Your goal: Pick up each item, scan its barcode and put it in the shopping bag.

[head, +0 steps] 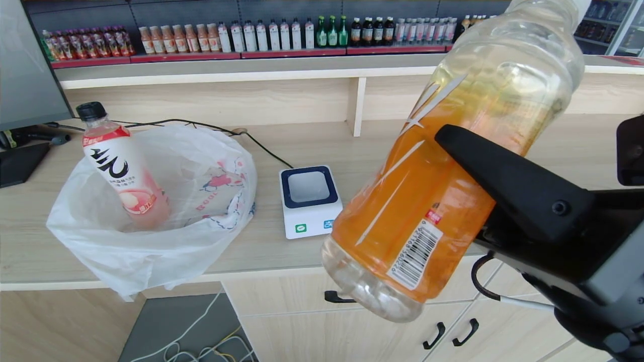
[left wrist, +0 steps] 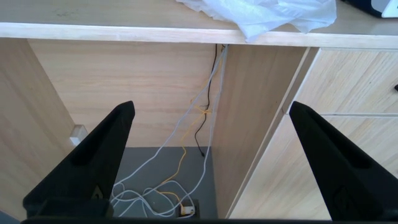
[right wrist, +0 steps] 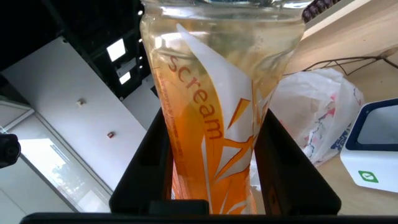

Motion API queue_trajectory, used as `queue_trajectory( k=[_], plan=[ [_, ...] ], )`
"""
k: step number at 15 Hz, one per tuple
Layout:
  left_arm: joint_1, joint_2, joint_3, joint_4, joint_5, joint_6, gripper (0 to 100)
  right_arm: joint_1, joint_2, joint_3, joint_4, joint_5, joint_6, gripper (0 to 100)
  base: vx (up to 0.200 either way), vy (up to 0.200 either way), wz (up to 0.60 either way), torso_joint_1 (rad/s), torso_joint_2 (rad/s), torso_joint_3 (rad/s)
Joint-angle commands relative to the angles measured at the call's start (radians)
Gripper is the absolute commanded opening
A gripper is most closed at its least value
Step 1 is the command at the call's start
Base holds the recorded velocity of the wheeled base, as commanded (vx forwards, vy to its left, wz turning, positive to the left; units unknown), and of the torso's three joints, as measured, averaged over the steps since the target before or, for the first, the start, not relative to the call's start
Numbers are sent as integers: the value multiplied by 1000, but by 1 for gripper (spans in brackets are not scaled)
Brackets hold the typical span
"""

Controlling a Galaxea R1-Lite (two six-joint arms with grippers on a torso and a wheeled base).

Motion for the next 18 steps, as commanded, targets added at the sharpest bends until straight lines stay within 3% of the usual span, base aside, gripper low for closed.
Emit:
queue_trajectory(
  k=[1,4,7,12,14,16,18],
  plan=[
    [0,0,0,0,0,1,100,1,0,7,-1,2,0,0,0,0,0,0,0,0],
    [0,0,0,0,0,1,100,-1,6,18,-1,0,-26,0,0,0,0,0,0,0],
    [0,0,0,0,0,1,100,-15,7,74,-1,40,-144,0,0,0,0,0,0,0],
    [0,0,0,0,0,-2,100,-146,50,80,-1,69,-295,0,0,0,0,0,0,0],
    [0,0,0,0,0,-8,100,-219,63,76,-1,71,-391,0,0,0,0,0,0,0],
    [0,0,0,0,0,-15,100,-222,64,85,-1,63,-465,0,0,0,0,0,0,0],
    [0,0,0,0,0,-15,100,-222,66,54,-1,57,-664,0,0,0,0,0,0,0]
  ],
)
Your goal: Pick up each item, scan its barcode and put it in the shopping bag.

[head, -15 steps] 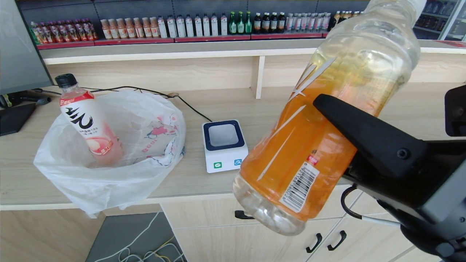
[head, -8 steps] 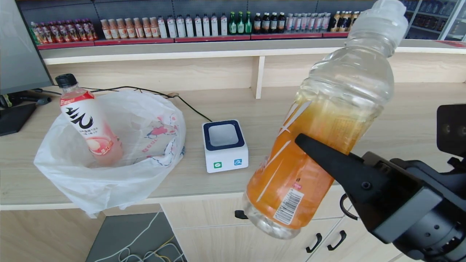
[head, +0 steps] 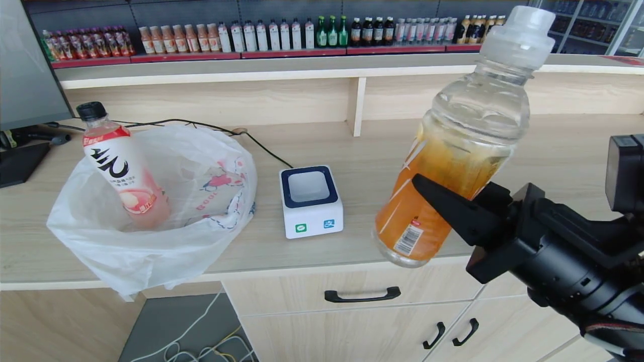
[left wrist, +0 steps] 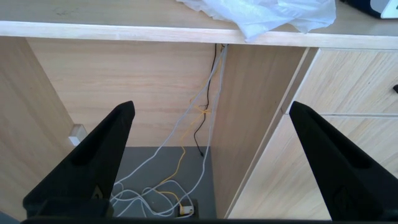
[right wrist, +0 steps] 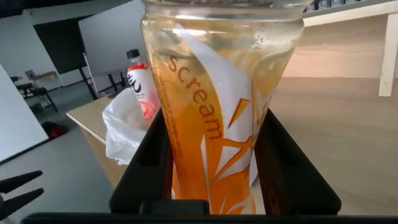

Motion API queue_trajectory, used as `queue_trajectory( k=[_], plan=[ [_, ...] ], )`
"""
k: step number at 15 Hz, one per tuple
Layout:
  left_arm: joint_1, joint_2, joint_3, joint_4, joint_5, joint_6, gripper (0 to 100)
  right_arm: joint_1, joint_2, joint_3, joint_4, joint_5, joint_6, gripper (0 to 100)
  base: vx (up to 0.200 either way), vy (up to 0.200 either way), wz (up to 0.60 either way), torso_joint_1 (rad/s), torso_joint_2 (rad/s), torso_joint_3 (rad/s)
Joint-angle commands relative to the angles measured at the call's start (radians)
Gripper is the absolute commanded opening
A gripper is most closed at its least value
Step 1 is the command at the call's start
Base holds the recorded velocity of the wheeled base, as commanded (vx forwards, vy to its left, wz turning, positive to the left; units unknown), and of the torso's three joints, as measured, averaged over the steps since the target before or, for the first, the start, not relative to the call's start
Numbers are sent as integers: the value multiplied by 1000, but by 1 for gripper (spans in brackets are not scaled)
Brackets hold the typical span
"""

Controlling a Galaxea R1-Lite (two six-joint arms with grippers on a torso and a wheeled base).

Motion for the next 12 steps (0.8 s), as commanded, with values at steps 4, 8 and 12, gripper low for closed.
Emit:
queue_trajectory(
  k=[4,8,12],
  plan=[
    [0,0,0,0,0,0,100,-12,24,-68,-2,-160,-38,0,0,0,0,0,0,0],
    [0,0,0,0,0,0,100,-13,45,-73,-2,-163,10,0,-100,0,0,0,1,0],
    [0,0,0,0,0,0,100,-15,41,-67,-2,-165,10,0,0,0,0,0,0,0]
  ],
)
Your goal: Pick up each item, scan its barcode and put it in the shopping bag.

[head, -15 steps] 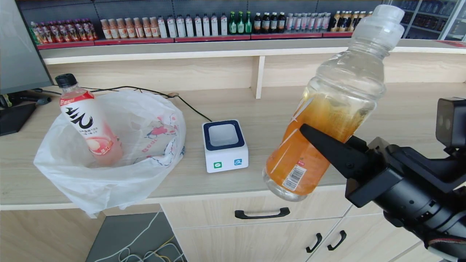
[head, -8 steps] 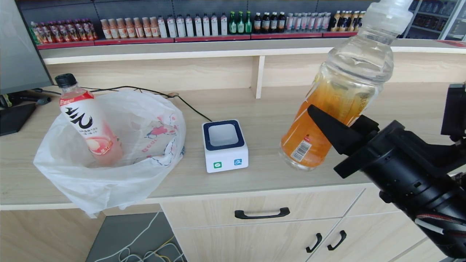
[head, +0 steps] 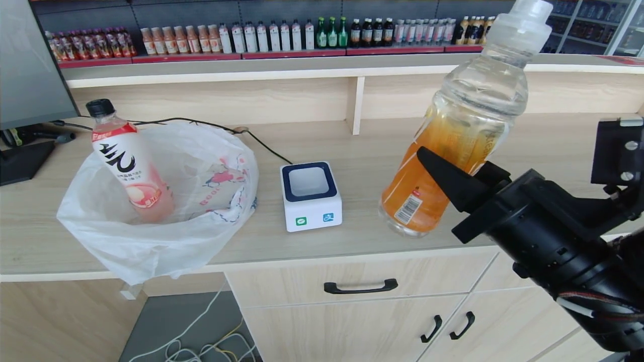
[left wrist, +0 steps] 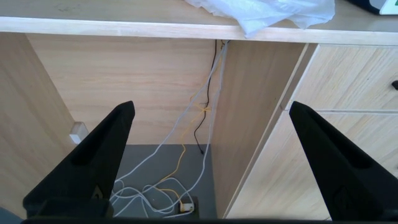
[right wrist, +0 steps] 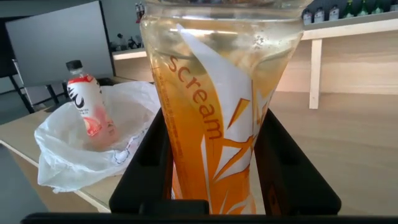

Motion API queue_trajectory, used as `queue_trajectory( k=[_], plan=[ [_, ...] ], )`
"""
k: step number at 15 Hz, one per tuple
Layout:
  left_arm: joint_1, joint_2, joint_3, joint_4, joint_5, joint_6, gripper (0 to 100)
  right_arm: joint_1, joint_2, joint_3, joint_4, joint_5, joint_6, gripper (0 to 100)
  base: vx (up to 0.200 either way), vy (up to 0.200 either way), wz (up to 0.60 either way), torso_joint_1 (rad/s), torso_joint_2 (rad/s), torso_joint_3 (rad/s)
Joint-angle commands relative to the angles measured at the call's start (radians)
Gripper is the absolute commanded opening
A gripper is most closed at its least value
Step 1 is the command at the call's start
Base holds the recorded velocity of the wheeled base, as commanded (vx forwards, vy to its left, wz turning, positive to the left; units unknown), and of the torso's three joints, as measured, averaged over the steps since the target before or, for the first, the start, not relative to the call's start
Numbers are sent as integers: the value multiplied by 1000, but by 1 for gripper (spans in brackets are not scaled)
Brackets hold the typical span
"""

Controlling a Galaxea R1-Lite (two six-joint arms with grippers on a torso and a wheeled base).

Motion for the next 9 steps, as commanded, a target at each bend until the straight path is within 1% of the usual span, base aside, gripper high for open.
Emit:
queue_trajectory(
  k=[1,8,9],
  plan=[
    [0,0,0,0,0,0,100,-2,-2,3,-2,-1,-1,0,0,0,0,0,0,0],
    [0,0,0,0,0,-3,100,-23,15,-8,-2,1,0,0,0,0,0,0,0,0],
    [0,0,0,0,0,-3,100,-25,23,-13,-2,1,2,0,0,200,0,2,-2,7]
  ],
)
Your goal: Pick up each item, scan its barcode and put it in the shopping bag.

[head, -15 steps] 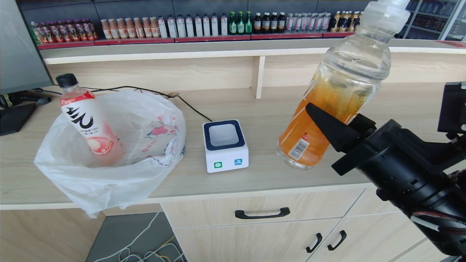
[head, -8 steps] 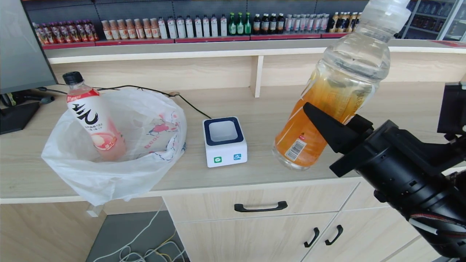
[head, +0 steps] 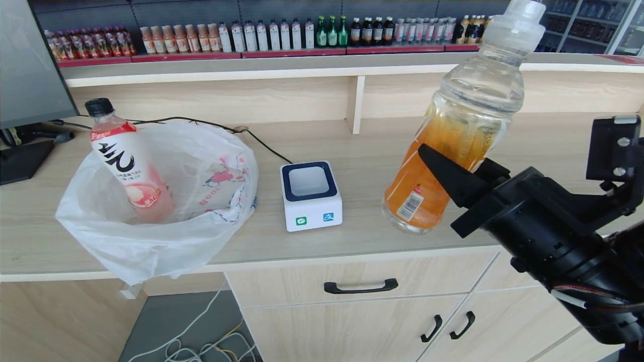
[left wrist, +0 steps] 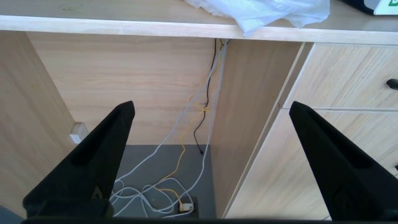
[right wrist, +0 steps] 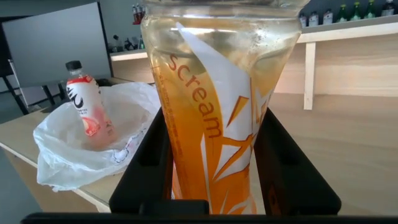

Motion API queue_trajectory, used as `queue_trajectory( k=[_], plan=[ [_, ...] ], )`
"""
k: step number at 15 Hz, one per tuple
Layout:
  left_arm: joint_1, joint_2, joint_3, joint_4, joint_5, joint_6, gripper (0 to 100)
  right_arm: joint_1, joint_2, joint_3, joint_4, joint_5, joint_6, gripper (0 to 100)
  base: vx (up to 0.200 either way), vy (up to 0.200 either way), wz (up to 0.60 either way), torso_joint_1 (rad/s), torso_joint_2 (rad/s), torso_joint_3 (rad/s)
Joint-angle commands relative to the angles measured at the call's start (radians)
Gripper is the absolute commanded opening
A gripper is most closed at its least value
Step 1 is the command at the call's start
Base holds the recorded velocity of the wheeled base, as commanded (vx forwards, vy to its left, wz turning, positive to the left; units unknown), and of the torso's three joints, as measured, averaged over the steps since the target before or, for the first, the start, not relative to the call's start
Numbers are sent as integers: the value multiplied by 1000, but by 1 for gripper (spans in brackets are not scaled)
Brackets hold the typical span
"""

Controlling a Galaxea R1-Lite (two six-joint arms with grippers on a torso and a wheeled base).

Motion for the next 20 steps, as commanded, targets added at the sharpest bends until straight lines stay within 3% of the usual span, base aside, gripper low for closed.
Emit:
queue_trajectory(
  k=[1,13,20],
  plan=[
    [0,0,0,0,0,0,100,-4,17,-9,-1,1,1,0,0,200,0,2,2,2],
    [0,0,0,0,0,-2,100,-33,16,-12,-1,1,-5,0,0,200,0,4,2,2],
    [0,0,0,0,0,0,100,-60,37,-57,-1,8,-59,0,0,0,0,0,0,0]
  ],
)
